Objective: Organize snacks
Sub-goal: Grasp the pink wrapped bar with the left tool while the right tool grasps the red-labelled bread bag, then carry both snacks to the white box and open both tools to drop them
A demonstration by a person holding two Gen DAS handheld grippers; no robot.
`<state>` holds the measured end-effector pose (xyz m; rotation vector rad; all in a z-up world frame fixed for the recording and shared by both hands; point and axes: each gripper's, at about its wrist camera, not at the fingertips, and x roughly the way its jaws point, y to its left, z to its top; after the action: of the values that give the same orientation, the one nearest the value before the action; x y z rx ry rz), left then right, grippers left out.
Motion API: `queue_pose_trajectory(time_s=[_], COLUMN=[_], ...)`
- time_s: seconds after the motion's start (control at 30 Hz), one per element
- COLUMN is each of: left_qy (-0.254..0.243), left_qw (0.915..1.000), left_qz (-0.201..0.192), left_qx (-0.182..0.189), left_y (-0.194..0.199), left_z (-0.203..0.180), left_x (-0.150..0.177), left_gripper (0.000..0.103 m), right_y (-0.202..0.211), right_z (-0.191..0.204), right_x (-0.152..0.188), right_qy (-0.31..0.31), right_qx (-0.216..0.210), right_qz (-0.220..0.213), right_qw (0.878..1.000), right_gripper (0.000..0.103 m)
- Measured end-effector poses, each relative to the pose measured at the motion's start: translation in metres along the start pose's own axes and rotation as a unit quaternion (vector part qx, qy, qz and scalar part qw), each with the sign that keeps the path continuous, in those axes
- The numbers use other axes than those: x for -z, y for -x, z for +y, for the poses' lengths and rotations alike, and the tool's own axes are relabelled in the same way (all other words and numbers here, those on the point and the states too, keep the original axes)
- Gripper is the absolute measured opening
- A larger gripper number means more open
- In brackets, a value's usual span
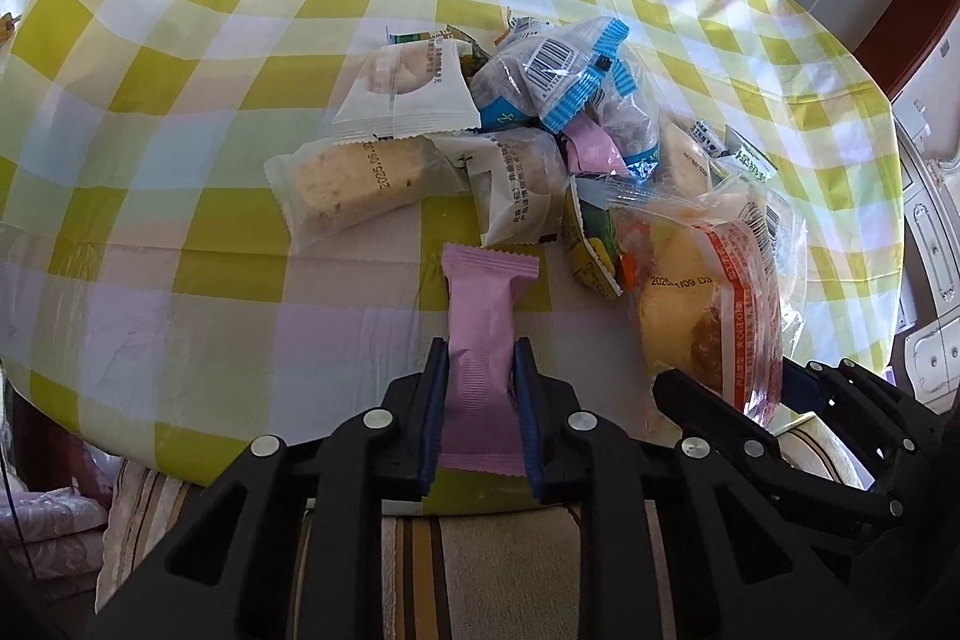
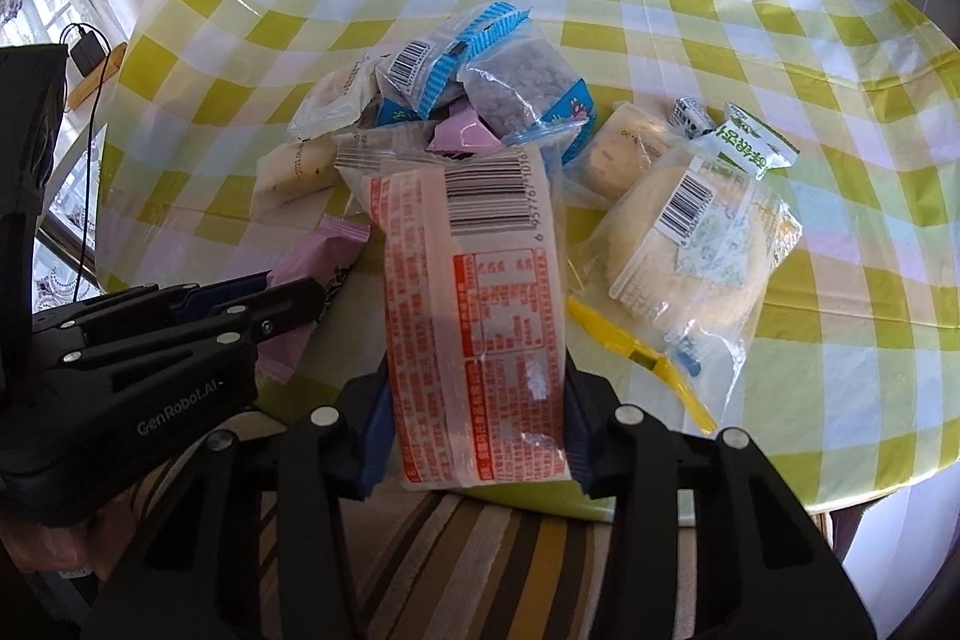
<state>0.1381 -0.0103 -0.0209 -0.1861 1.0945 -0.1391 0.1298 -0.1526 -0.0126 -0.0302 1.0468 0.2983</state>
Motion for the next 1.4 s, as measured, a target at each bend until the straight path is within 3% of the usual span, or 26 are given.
queue_pose_trajectory(time_s=[0.4,0.63,0.87,1.13,1.4], left_qy=[-0.009,-0.064,-0.137,-0.206,-0.251], left_qw=[0.9972,0.9931,0.9824,0.9587,0.9383], left_qz=[-0.074,-0.091,-0.058,0.009,0.066], left_qx=[-0.01,0.036,0.113,0.195,0.229], left_y=[0.046,0.059,0.047,0.023,0.001], left_z=[-0.032,-0.09,-0.173,-0.264,-0.316], left_x=[0.016,0.023,0.036,0.06,0.086], left_gripper=[0.02,0.02,0.02,0.02,0.021], right_y=[0.044,0.079,0.113,0.139,0.139], right_z=[-0.02,-0.065,-0.136,-0.218,-0.277], right_x=[0.013,0.031,0.068,0.127,0.18], right_qy=[-0.042,-0.098,-0.168,-0.242,-0.302], right_qx=[-0.053,-0.052,-0.013,0.077,0.152], right_qz=[-0.049,-0.081,-0.102,-0.1,-0.069], right_qw=[0.997,0.991,0.98,0.962,0.939], right_gripper=[0.045,0.045,0.045,0.045,0.045])
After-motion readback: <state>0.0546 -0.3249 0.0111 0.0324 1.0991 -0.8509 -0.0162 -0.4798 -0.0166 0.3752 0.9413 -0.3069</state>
